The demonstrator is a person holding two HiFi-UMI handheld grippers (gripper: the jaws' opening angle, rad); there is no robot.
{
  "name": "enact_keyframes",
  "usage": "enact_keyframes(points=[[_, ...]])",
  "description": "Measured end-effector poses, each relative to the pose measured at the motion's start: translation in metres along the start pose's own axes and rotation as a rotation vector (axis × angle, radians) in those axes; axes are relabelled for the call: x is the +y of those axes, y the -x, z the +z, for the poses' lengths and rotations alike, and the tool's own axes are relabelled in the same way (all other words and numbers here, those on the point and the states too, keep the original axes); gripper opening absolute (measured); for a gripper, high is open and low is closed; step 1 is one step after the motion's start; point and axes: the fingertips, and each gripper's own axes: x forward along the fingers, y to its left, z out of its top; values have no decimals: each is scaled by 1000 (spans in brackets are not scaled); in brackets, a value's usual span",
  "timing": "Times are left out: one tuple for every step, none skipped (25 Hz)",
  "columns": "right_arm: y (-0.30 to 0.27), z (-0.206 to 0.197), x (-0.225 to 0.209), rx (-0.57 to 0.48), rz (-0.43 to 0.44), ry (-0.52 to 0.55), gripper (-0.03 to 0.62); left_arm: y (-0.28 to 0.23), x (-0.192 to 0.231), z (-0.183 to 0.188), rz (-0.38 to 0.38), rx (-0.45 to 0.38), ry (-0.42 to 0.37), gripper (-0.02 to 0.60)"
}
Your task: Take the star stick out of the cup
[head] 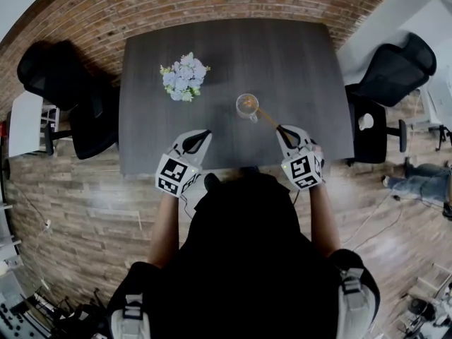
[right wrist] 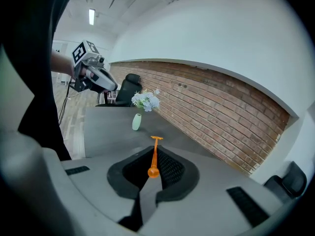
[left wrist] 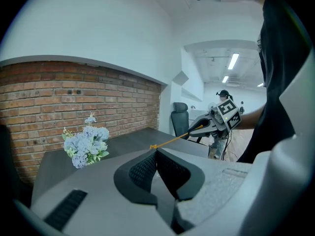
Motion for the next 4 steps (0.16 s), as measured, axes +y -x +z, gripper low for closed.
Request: enact_keyframes(points=[[-1,0,-1,-4,2,4,13,-1,0,0,3,0,4,2],[-2,0,-2,-10,4,9,13,-1,0,-1,6,0,8,2],[-3,0,-2,-16,8,13,14,-2,0,-1,10,0,12,2],[-5,0,-2,-21,11,16,13,-2,0,-2,13,0,16,2]])
